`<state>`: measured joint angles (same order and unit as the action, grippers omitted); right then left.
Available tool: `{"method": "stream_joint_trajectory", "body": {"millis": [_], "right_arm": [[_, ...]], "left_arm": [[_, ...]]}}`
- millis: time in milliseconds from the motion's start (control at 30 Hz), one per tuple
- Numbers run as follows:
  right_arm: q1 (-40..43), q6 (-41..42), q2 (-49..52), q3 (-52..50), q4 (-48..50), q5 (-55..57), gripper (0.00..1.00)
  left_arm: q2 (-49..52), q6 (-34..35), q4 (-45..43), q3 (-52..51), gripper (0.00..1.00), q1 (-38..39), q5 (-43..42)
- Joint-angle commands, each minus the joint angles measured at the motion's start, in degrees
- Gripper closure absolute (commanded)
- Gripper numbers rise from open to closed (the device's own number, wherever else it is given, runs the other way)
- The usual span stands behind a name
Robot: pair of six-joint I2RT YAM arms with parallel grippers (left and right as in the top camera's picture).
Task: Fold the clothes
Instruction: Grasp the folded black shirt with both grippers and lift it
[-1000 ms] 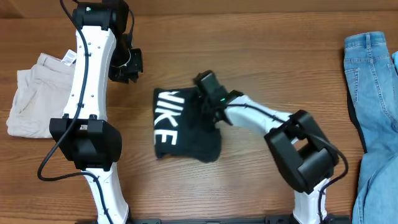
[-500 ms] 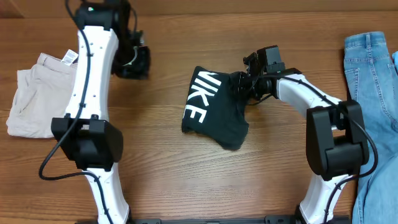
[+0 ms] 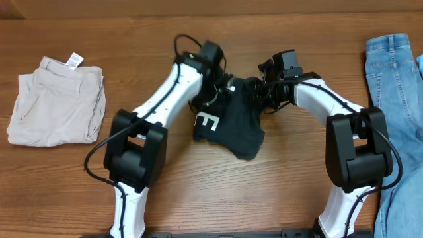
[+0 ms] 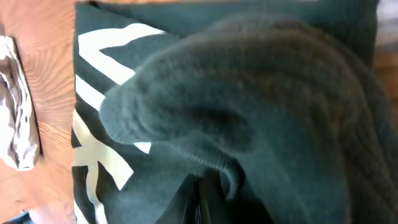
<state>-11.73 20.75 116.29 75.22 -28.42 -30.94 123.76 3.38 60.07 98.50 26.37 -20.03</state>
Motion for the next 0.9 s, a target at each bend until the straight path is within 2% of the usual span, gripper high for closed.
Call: {"method": "stream_joint_trajectory", "body": {"millis": [0,200,433,500,667,867], "right_arm": [[-0.2,1.4,-2.4,0.98,1.27,6.88,0.96],[2.05,2.45,-2.91,1.36,0.13,21.49,0.96],[7.96,2.86,-7.43,6.58,-8.02,23.85,0.96],[8.72,2.8,-8.55,8.2,-10.23,21.97,0.96],[6.36,-4.57,-9.44,9.42,-15.54,-3.48,0.96],[-4.0,-11.43,-9.44,8.39,-26.6,-3.54,0.96]], "left_arm": [[-0.76,6.78,-3.26,-6.69,0.96,0.39,8.7],[-0.76,6.97,-6.93,-16.0,0.96,-0.22,10.6],[-0.76,7.78,-9.18,-17.81,0.96,-0.33,10.51],[-0.76,8.11,-9.6,-17.81,0.96,-0.42,9.86],[-0.79,9.55,-10.49,-17.25,0.96,-0.46,9.09],[-0.79,9.55,-7.34,-9.05,0.95,-2.47,5.33]]}}
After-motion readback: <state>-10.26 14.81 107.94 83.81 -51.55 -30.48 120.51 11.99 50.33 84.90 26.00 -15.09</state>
